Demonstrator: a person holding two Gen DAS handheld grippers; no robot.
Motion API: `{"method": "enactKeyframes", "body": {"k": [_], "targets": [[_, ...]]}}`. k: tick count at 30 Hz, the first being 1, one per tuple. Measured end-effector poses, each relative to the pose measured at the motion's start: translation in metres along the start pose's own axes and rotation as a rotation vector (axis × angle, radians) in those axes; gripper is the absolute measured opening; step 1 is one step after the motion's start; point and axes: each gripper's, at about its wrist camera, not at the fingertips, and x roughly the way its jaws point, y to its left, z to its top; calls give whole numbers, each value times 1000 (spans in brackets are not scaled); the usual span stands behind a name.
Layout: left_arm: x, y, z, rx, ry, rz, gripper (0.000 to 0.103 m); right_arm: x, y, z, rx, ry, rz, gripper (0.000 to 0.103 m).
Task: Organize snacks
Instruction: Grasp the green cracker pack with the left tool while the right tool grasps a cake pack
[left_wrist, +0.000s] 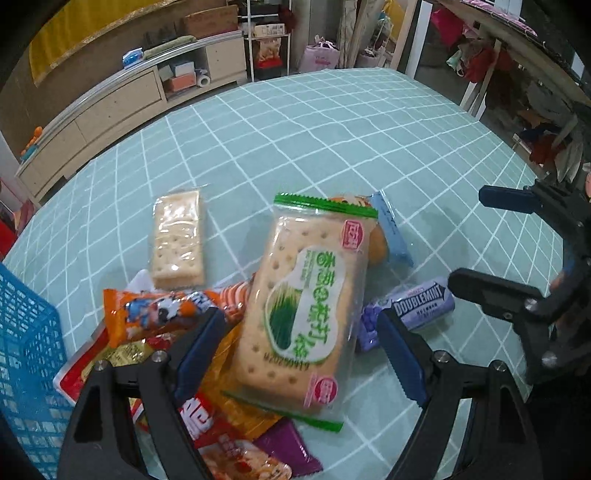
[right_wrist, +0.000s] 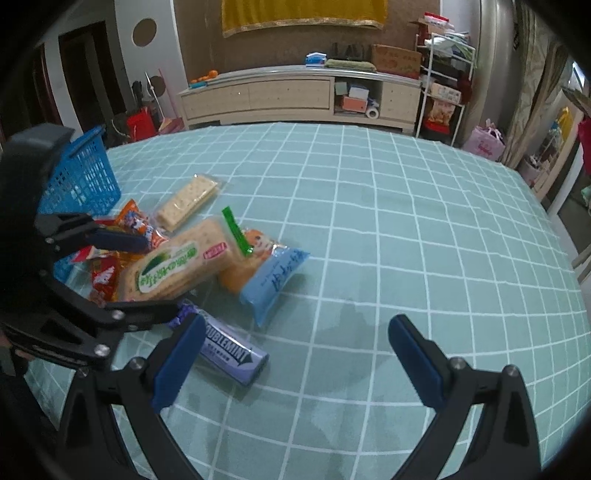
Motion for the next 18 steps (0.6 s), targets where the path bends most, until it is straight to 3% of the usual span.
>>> {"method": "enactKeyframes", "body": {"k": [2, 6, 7, 18], "targets": [[3, 1, 2, -6, 12, -10, 82, -2, -4, 1, 20, -7, 13, 101], [5, -1, 2, -29, 1, 6, 57, -1, -8, 1, 49, -5, 30, 101], [4, 0, 2, -43, 0, -1, 55, 0, -9, 1, 52, 0, 32, 101], [-34, 7, -13, -99, -94, 89, 50, 15, -1, -1, 44, 62, 41, 101]]}}
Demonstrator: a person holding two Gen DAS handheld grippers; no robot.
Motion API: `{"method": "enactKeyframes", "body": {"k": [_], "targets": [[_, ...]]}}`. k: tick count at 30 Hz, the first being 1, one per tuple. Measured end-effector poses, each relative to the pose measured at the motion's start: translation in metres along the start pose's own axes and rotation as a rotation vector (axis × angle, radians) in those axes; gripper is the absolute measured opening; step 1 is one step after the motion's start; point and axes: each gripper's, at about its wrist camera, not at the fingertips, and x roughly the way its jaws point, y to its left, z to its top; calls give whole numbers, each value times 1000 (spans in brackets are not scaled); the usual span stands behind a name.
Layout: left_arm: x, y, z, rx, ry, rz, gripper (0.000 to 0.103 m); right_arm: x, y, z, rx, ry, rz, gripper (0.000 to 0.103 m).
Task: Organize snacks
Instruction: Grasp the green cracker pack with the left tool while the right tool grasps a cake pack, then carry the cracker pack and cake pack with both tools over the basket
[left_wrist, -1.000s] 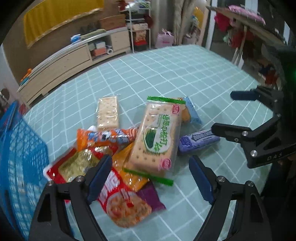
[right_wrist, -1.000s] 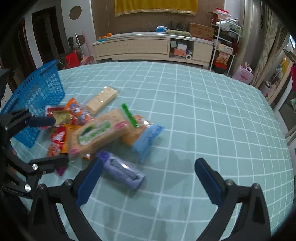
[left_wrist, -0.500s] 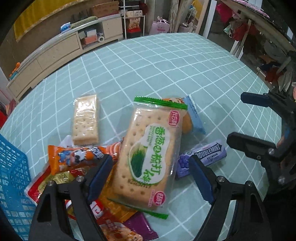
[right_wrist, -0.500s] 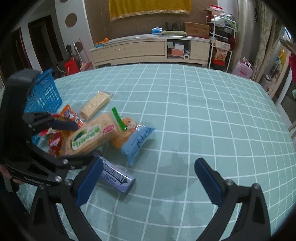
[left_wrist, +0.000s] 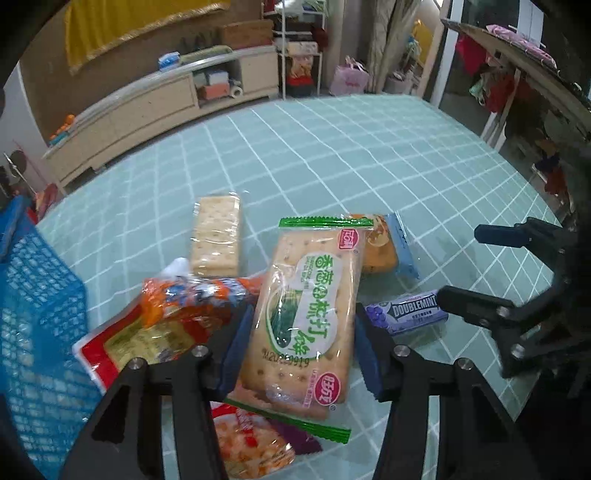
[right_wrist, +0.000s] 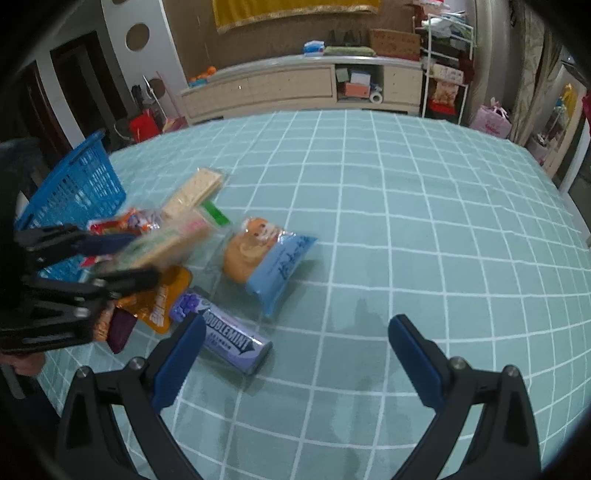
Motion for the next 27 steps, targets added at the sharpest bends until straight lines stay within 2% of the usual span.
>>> {"method": "enactKeyframes", "body": {"k": [5, 10, 13, 15, 18, 20, 22, 24, 25, 27], "targets": [[-17, 12, -7, -57, -42, 45, 50, 7, 7, 12, 39, 41, 24, 101], [-26, 32, -10, -136, -80, 80, 50, 21, 13, 33, 158, 102, 32, 101], [-27, 43, -10, -175, -92, 98, 50, 27, 24, 45, 172, 102, -5, 101], [-27, 54, -9, -207, -95, 95, 50, 35, 31, 50, 163, 123, -49, 100], [-23, 66, -8, -251, -97, 91, 50, 51, 32, 54, 196, 158, -80, 95], [-20, 70, -7, -267, -98, 89, 50, 63, 30, 54, 234, 194, -71, 94], [-18, 69, -6, -273, -92, 89, 50, 72, 28, 54, 251, 219, -107, 93], [-16, 69, -5, -273, -88, 85, 50, 75, 32, 56, 222, 202, -142, 85], [-14, 68, -5, -269, -88, 87, 50, 75, 35, 57, 196, 191, -160, 73], [-16, 65, -6, -248, -89, 96, 50, 73, 38, 56, 178, 187, -156, 69]]}}
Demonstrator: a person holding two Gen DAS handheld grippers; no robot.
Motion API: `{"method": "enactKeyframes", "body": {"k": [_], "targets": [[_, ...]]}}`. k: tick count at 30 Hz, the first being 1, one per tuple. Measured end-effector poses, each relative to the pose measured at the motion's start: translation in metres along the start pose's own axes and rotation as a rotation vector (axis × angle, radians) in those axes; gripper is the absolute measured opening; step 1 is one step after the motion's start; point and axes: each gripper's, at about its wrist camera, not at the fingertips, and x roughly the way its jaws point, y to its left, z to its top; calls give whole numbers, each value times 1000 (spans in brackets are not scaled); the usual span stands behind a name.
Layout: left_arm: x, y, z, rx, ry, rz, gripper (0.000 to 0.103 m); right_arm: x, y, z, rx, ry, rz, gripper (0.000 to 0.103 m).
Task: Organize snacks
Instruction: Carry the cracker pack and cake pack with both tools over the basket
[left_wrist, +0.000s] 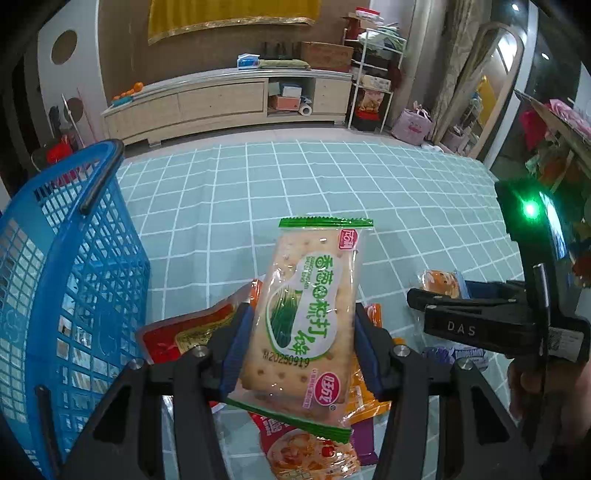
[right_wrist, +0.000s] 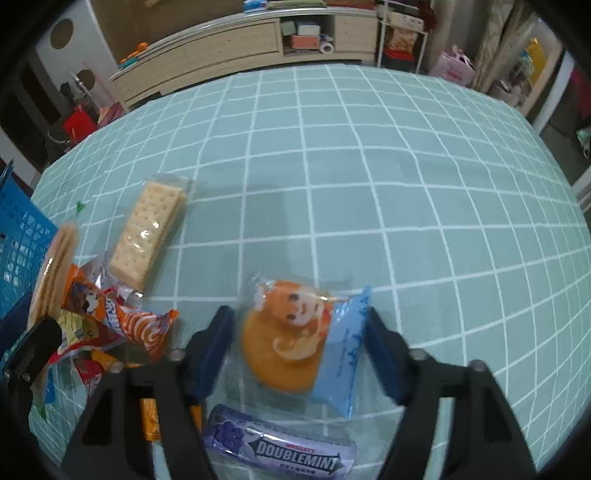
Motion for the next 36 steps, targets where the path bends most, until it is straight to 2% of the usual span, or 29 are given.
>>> {"method": "enactKeyframes", "body": {"k": [2, 5, 8, 12, 18, 28, 36], "targets": [[-3, -1, -2, 4, -2, -3, 50, -2, 1, -2, -3, 8, 21, 64], [-12, -1, -7, -6, -5, -6, 50, -11, 0, -6, -5, 5, 55, 63], [-23, -2, -9, -9, -13, -3, 50, -34, 8, -14, -39, -34, 63, 63], [-46, -3, -12, 1, -43, -1, 50, -66, 4, -29, -40, -60, 117, 63], [-91, 1, -17, 3, -111, -8, 50, -113, 9, -39, -71, -118, 158, 63], [-161, 20, -19, 32, -197, -5, 50, -159, 62, -36, -112, -180, 243, 63], [-187, 64, -6, 4, -188, 45, 50, -178, 111, -22, -154, -212, 310, 63]]}}
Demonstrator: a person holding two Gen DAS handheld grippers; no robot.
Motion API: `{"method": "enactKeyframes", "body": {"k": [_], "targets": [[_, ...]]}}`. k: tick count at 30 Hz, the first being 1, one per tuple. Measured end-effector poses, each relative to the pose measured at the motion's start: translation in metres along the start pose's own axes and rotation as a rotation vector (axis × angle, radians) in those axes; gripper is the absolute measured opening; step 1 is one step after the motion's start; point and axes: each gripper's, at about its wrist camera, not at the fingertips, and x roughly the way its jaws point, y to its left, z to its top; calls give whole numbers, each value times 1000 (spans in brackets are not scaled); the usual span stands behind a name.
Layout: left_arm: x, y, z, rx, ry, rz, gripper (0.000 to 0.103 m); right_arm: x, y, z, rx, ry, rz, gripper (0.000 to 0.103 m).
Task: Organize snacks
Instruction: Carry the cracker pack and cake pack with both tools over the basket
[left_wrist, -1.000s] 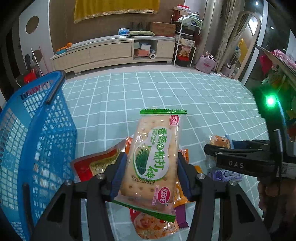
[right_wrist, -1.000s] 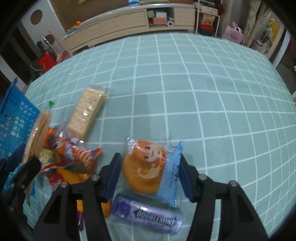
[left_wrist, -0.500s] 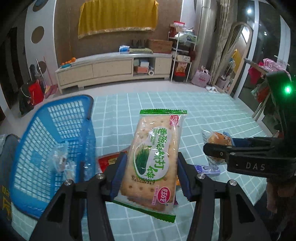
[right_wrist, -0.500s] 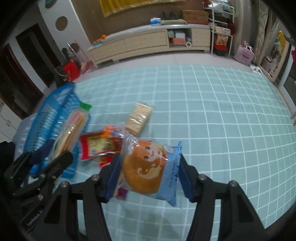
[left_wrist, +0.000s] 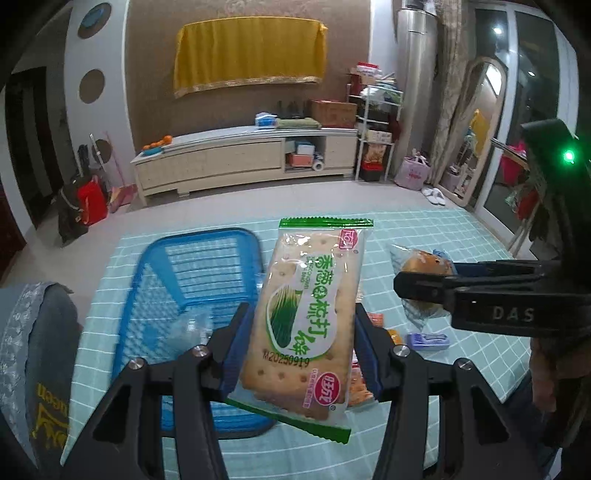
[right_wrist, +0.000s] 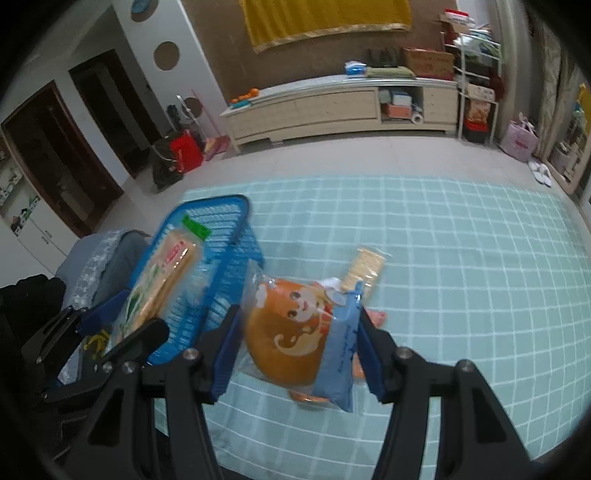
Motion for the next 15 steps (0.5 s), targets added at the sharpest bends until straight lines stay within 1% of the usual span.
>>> {"method": "enactKeyframes", "body": {"k": [4, 7, 9, 12, 15], "targets": [[-10, 31, 8, -28, -1, 26, 50, 11, 16, 11, 2, 14, 37, 63], [-11, 51, 13, -39, -1, 47, 50, 22, 39, 17, -31, 20, 27, 63], [-11, 63, 13, -48, 2, 51, 50, 33, 52, 22, -39, 34, 40, 63], [-4, 75, 11, -67, 16, 51, 50, 44, 61, 27, -27, 54, 56, 63], [9, 87, 7, -84, 49, 38, 50, 52, 71, 31, -55, 56, 36, 63]]}}
